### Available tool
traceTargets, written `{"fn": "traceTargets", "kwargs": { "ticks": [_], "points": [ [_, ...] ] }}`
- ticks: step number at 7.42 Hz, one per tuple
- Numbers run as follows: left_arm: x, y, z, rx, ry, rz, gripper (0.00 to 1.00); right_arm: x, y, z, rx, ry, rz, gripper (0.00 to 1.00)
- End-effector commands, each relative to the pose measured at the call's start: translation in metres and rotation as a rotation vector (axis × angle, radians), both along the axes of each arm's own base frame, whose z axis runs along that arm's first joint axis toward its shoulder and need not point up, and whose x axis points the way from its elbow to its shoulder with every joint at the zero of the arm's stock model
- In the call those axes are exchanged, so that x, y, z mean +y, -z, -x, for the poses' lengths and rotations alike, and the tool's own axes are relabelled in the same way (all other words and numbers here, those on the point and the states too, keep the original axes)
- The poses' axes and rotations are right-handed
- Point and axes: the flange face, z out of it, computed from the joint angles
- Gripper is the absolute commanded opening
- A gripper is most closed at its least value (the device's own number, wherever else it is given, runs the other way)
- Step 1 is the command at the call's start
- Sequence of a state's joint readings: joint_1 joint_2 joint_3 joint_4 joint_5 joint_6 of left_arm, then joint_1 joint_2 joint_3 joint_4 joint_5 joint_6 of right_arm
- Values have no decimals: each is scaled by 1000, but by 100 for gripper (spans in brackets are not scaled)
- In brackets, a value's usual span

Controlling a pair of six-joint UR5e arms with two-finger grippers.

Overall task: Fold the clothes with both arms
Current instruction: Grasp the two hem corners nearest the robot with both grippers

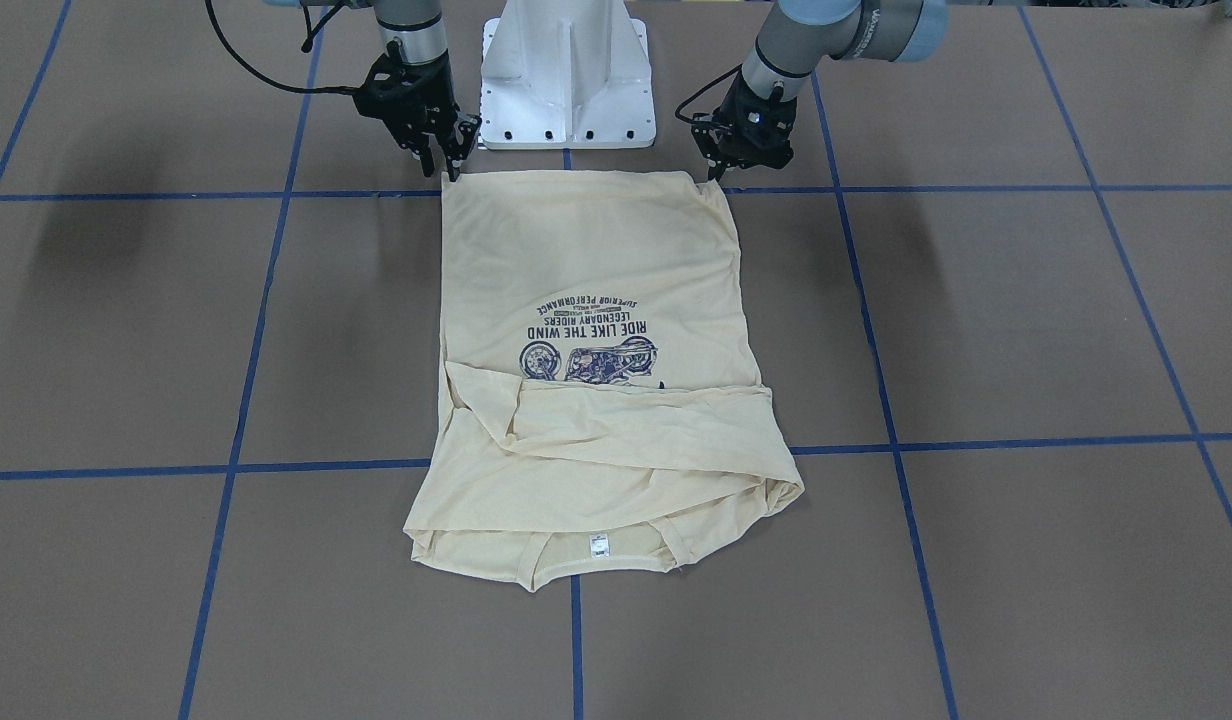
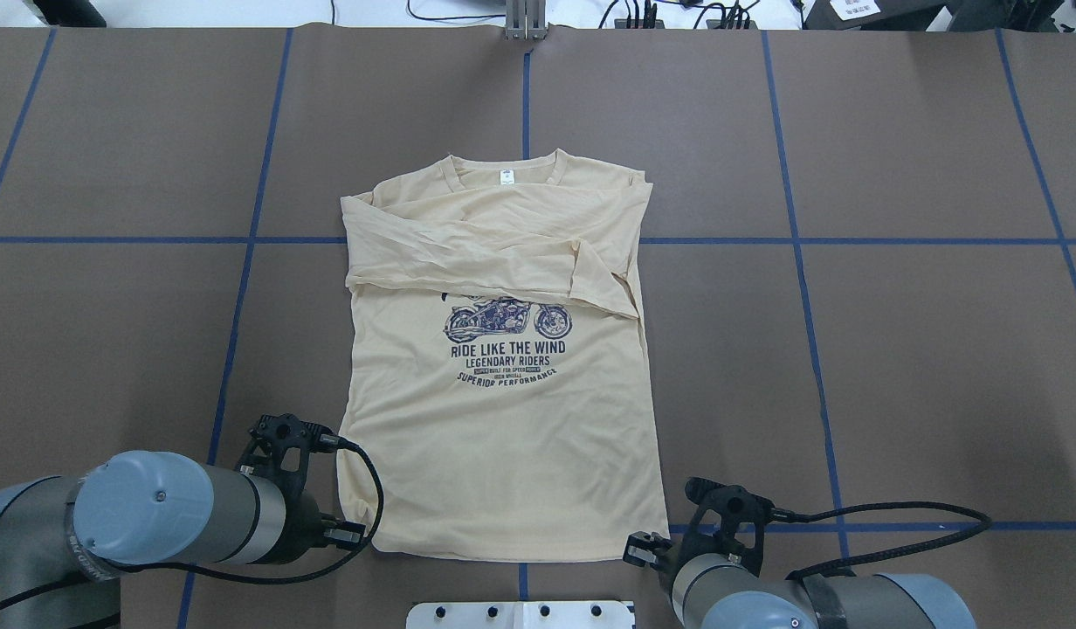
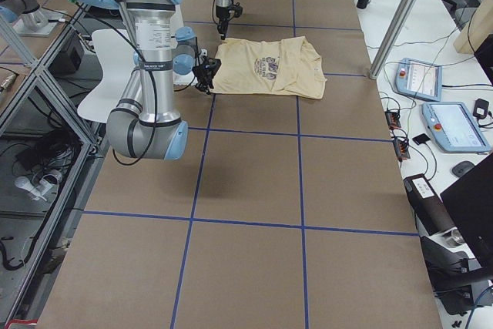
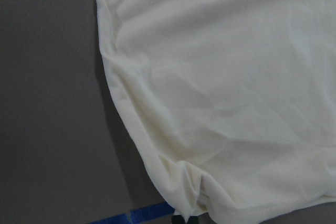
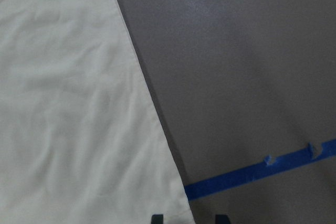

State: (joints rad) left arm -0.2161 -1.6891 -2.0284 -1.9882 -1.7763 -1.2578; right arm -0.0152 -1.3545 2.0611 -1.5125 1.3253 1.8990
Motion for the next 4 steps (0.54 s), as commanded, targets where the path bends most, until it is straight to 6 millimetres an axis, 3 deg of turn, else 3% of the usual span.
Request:
{"fn": "traceTargets", "kwargs": {
  "ticks": [1,2,3,4],
  "points": [
    [1,1,0,2,-1,0,0,-1,0,4,2,-5,-6,44],
    [0,1,1,4,-1,0,0,-1,1,4,1,-6,-4,32],
    [0,1,1,4,-1,0,0,-1,1,4,-2,-14,1,2],
    [0,3,1,5,0,-1,0,-1,2,4,-12,-34,20,0]
  ]
}}
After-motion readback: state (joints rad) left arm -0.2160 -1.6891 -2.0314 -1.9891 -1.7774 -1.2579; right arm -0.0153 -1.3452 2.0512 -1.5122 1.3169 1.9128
